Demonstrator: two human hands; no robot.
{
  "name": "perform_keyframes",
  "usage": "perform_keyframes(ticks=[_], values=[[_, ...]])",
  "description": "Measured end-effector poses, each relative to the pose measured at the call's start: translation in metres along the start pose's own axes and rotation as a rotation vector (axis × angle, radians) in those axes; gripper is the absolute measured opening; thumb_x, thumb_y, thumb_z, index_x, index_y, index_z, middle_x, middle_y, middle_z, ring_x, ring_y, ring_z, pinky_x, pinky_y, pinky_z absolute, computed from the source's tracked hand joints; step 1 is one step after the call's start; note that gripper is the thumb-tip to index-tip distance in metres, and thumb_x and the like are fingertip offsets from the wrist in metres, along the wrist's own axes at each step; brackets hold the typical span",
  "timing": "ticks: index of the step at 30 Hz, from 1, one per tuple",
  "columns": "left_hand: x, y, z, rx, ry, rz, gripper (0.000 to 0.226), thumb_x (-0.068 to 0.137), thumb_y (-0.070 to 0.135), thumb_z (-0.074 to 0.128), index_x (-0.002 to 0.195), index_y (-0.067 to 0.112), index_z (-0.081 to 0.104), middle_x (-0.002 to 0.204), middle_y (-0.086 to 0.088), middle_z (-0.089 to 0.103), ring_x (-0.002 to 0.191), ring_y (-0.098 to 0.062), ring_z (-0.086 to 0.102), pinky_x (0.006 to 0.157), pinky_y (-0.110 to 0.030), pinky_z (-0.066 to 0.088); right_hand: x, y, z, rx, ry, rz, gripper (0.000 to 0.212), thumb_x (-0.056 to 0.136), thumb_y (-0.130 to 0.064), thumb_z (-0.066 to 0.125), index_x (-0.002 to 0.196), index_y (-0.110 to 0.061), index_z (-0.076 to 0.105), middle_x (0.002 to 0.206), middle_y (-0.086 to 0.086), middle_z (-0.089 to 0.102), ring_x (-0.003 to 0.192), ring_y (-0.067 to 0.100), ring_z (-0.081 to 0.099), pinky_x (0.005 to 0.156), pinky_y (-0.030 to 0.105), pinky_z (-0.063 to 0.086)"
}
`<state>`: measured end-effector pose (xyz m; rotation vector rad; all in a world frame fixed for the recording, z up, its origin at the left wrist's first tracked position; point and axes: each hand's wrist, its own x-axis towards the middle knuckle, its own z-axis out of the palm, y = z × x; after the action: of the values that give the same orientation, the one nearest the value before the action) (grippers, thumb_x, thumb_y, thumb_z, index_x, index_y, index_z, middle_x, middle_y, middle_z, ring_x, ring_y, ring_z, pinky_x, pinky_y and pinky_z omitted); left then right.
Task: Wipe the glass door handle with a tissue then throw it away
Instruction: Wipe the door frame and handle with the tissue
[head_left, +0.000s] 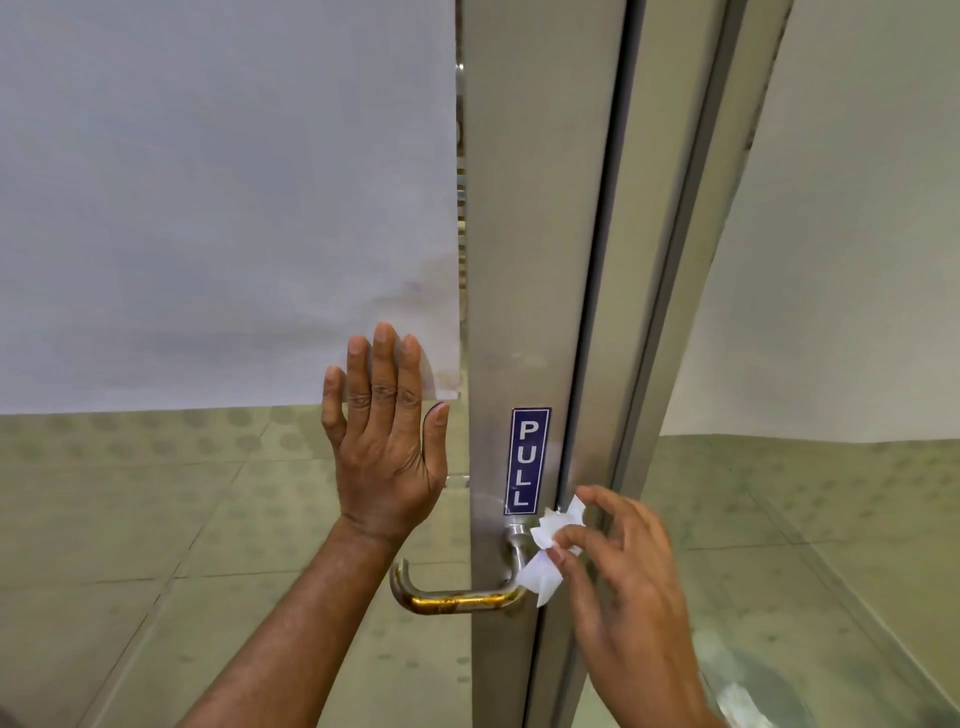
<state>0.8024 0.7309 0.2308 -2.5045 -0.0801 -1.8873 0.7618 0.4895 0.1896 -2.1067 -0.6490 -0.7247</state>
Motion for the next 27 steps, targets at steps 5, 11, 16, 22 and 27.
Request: perform_keyframes(ticks=[5,11,16,22,27], values=[[0.0,0.0,0.0,-0.008,0.002,-0.002,0.061,0.112,0.038,0.023,0.165,0.017,0.003,0.175,0.003,-0.01,0.163,-0.018,-0.005,0.132,-0.041,-0.003,-0.009,0.003,0.012,0.002,0.05,-0.105,0.015,0.091,-0.02,0.061,0.1,-0.017,0.074,0.124,0.001,0.062,0.118,0.023,0.052,0.09,0.035,0.047],[-0.001,-0.001,0.001,-0.016,0.012,0.001,0.061,0.112,0.038,0.025,0.165,0.017,0.004,0.175,0.003,-0.01,0.163,-0.018,-0.005,0.132,-0.041,-0.002,-0.031,0.008,0.041,-0.029,-0.135,-0.109,0.031,0.096,-0.027,0.049,0.101,-0.016,0.077,0.122,0.0,0.071,0.115,0.025,0.066,0.09,0.04,0.056],[-0.001,-0.001,0.002,-0.004,0.016,0.003,0.062,0.112,0.039,0.025,0.166,0.017,0.005,0.175,0.002,-0.008,0.163,-0.019,-0.003,0.132,-0.041,-0.002,-0.044,0.016,0.067,0.02,-0.094,-0.261,0.043,0.108,-0.03,0.027,0.12,-0.02,0.068,0.149,-0.017,0.049,0.141,0.002,0.044,0.108,0.032,0.044],[-0.001,-0.001,0.001,0.006,0.015,0.011,0.061,0.112,0.038,0.024,0.165,0.016,0.005,0.175,0.001,-0.008,0.163,-0.019,-0.003,0.132,-0.041,-0.002,-0.054,0.044,0.068,-0.163,-0.002,-0.374,0.039,0.105,-0.025,0.039,0.117,-0.012,0.074,0.13,-0.002,0.071,0.135,0.023,0.055,0.119,0.057,0.027],[-0.001,-0.001,0.001,0.003,0.017,0.01,0.061,0.112,0.038,0.024,0.165,0.017,0.004,0.175,0.003,-0.01,0.163,-0.018,-0.005,0.132,-0.041,-0.003,-0.058,0.05,0.066,-0.133,0.008,-0.297,0.035,0.096,-0.009,0.053,0.129,-0.006,0.065,0.132,0.005,0.069,0.133,0.026,0.057,0.116,0.053,0.036]])
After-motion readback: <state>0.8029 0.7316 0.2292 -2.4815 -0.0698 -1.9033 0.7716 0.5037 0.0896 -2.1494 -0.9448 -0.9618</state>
